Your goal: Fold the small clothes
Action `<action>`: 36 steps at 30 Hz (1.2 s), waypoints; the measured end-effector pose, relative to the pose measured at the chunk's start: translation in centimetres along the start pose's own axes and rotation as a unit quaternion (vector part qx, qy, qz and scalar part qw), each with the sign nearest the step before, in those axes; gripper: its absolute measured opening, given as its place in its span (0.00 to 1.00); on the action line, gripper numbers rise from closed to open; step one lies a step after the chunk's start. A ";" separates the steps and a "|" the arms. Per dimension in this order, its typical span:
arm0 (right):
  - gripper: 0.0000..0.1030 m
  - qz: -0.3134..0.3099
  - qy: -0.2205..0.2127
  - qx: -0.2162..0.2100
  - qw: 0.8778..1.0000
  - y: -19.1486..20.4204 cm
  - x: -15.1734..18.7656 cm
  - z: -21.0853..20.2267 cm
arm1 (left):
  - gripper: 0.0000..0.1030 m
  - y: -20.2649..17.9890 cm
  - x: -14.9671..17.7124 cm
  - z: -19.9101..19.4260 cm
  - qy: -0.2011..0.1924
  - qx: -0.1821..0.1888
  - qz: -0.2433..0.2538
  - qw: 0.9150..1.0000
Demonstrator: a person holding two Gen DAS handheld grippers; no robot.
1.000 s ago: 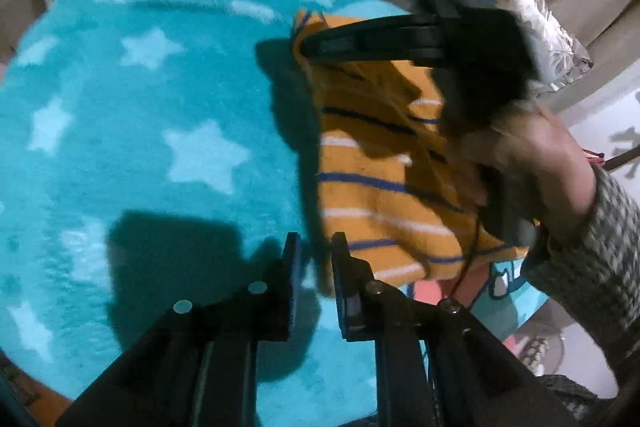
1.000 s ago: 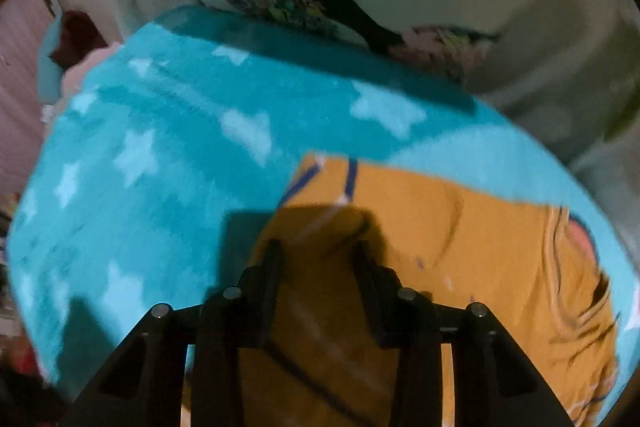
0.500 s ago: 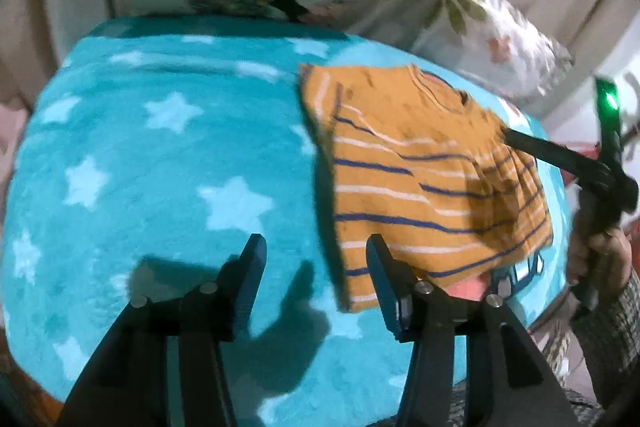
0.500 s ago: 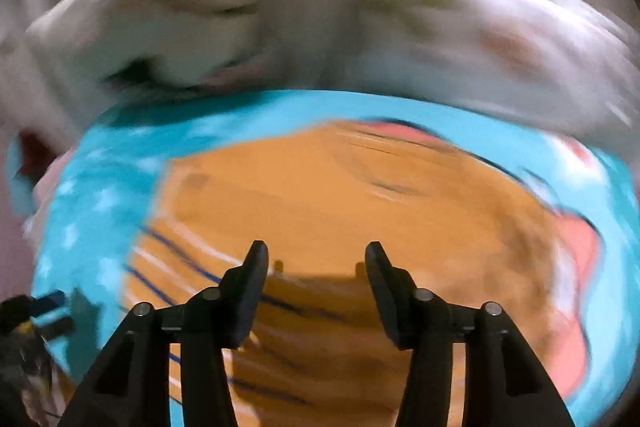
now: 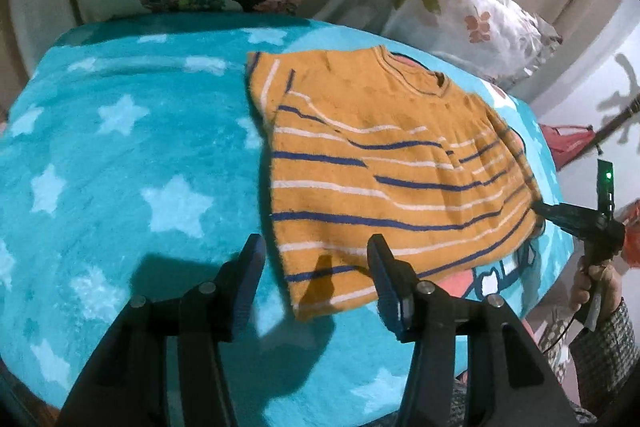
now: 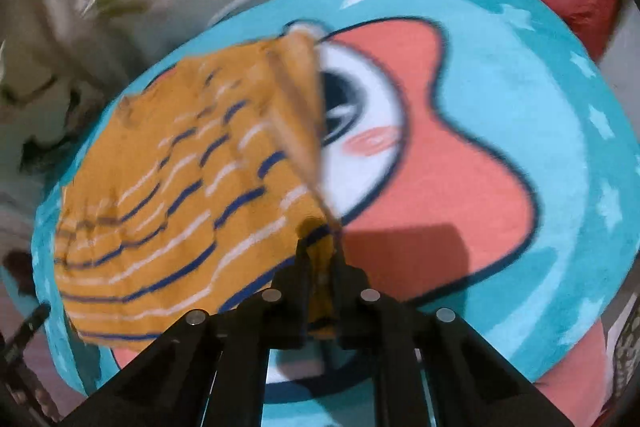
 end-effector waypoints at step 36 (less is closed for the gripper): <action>0.58 -0.113 -0.121 -0.043 0.985 7.4 -6.9 -0.6 | 0.75 -1.1 7.5 -5.4 -0.079 -0.158 -0.120 0.977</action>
Point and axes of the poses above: each gripper's, at about its wrist camera, not at the fingertips, and z roughly the way its jaws point, y to its left, x to its underside, the point moved 8 cm from there along z, roughly the way its jaws point, and after that the axes turned 15 degrees about x, right-handed, at the moved point
